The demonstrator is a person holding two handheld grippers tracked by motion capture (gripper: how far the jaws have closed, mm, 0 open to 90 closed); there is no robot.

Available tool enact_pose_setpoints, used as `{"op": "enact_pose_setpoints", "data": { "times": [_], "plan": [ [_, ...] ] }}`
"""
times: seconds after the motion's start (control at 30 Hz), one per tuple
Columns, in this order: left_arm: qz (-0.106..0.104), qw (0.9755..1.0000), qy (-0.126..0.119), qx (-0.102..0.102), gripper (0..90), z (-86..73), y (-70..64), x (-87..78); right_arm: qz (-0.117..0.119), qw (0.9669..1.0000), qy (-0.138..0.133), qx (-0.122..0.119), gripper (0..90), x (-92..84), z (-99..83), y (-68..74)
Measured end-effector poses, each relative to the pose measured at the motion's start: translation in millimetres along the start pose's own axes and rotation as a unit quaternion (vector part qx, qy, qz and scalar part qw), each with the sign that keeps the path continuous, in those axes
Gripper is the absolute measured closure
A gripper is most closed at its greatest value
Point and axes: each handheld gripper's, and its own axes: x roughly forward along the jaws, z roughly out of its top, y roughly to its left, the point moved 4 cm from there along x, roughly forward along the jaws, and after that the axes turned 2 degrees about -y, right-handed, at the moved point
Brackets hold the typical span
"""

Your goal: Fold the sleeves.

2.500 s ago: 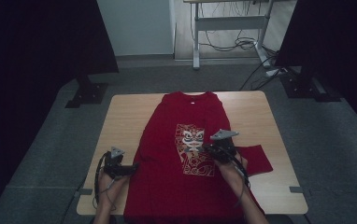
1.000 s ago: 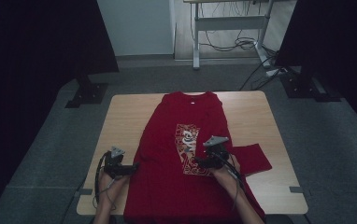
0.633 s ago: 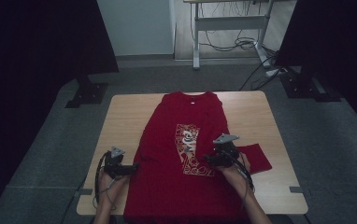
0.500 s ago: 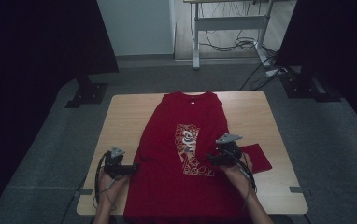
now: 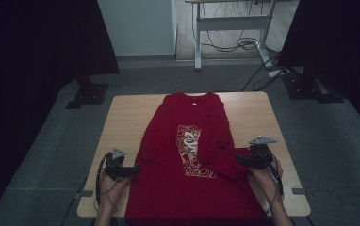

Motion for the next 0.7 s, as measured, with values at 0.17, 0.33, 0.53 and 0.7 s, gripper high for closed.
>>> {"op": "enact_pose_setpoints", "data": {
  "times": [0.17,0.33,0.53,0.7],
  "plan": [
    [0.0,1.0,0.0,0.0,9.4,0.0,-0.1,0.0,-0.016,0.9997,0.006,0.017,21.8,-0.9,-9.3,-14.1],
    [0.001,1.0,0.0,-0.001,9.4,0.0,-0.2,0.1,-0.031,0.9991,0.012,0.028,22.5,-1.0,-18.0,-26.1],
    [0.002,1.0,0.0,-0.001,9.3,0.1,-0.4,0.1,-0.048,0.9979,0.029,0.032,28.6,5.6,-36.8,-41.0],
    [0.002,1.0,0.0,-0.002,9.3,0.0,-0.6,0.1,-0.036,0.9985,0.034,0.023,59.3,0.7,-35.4,-34.6]
  ]
}}
